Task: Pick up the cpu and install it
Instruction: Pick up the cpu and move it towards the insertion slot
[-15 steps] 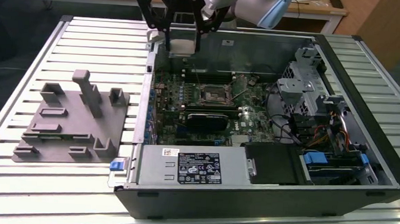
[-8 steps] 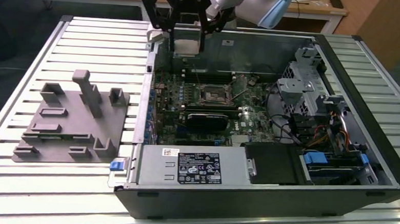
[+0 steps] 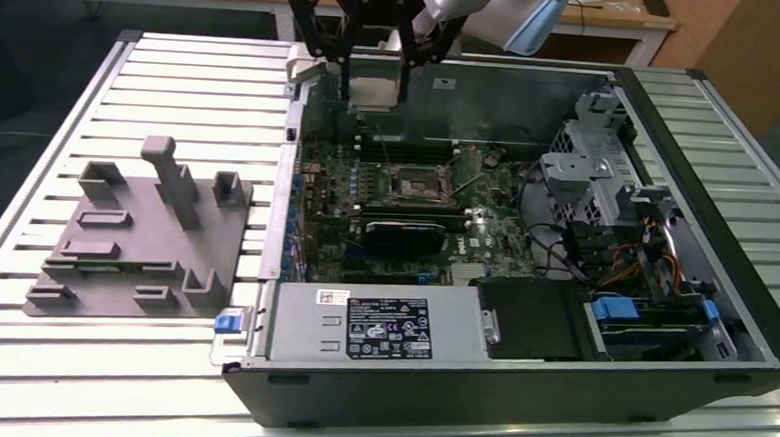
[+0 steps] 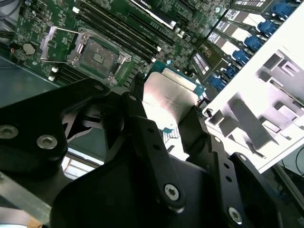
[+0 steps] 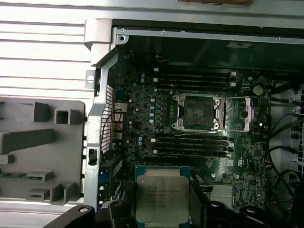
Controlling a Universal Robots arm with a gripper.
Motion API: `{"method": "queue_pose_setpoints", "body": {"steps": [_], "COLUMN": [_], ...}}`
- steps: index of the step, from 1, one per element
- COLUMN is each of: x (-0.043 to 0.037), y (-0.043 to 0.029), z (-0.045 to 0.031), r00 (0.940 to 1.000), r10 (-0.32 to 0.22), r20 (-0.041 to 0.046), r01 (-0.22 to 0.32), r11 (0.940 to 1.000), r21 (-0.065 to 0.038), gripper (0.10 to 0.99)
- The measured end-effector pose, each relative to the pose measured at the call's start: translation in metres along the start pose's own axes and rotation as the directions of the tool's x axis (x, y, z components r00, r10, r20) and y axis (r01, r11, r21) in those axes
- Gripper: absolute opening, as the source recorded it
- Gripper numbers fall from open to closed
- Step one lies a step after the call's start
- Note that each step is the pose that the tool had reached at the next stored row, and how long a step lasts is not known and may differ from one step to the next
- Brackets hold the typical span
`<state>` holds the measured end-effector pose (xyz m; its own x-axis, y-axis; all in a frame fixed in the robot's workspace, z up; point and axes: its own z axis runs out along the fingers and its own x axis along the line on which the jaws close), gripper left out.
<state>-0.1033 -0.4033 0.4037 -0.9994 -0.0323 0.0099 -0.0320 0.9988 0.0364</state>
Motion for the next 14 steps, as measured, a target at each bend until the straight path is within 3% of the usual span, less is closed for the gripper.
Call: {"method": "queue_pose_setpoints", "body": {"steps": [14], "x": [-0.0164], "y": [-0.0001], "z": [0.0001], "r00": [1.0], "r10": [0.0], "r20": [0.0], "r01": [0.0], "r11": [1.0], "r21": [0.0], "gripper": [0.541]}}
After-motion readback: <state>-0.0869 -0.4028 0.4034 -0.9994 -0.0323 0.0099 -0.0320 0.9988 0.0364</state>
